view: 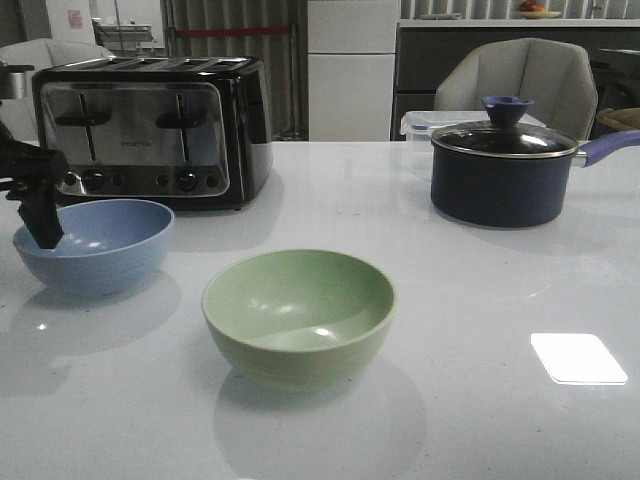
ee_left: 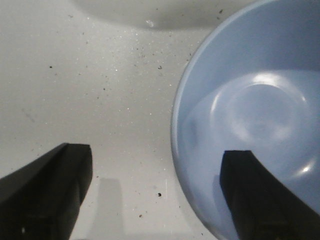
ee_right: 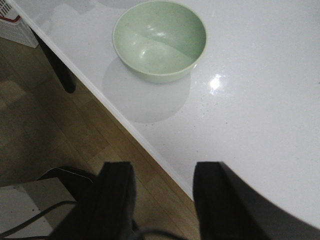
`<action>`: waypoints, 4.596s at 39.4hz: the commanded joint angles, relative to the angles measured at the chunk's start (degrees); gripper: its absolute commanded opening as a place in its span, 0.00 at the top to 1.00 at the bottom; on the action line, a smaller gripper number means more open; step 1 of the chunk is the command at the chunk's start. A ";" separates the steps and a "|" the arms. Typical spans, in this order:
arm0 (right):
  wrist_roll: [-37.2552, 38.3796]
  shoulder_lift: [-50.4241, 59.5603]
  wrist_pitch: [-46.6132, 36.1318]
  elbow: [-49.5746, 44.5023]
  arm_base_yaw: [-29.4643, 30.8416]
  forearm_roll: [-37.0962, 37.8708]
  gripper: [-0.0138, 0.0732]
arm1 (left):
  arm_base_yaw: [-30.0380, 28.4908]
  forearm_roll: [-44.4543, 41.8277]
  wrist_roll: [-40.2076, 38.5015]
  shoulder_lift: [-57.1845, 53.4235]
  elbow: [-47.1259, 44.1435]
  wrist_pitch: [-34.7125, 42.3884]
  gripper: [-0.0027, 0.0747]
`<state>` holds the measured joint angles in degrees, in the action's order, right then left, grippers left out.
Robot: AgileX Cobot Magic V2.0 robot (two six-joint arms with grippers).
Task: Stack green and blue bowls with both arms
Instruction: 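Lower the left gripper onto the rim of the light blue bowl, then lift the blue bowl with the left gripper and carry it over the green bowl, then lower the blue bowl into the green bowl, open the left gripper, withdraw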
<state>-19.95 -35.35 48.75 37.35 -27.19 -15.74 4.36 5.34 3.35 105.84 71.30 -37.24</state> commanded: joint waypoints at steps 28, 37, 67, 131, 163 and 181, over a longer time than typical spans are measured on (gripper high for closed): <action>-0.74 -0.01 -2.96 1.58 0.01 -0.43 0.38 | 0.31 5.52 0.10 -0.57 1.75 6.30 0.64; -0.74 -0.01 -2.90 1.58 0.01 -0.43 0.38 | 0.31 5.50 0.10 -0.28 1.75 6.32 0.71; -0.74 -0.01 -3.01 1.58 0.01 -0.43 0.38 | 9.21 5.60 4.35 -15.62 5.99 -4.48 0.84; -0.74 -0.01 -2.95 1.58 0.01 -0.43 0.38 | 26.96 10.81 4.47 0.35 10.94 -8.61 0.83; -0.74 -0.01 -2.95 1.58 0.01 -0.43 0.38 | 27.12 10.71 9.39 -12.15 13.01 -11.56 0.33; 0.63 -0.01 -2.94 1.58 0.36 -0.43 0.38 | 34.01 9.03 10.48 -34.21 0.58 -11.09 0.33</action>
<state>-19.92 -35.35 48.83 37.35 -27.19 -15.70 37.35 14.04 13.64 77.16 73.32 -50.69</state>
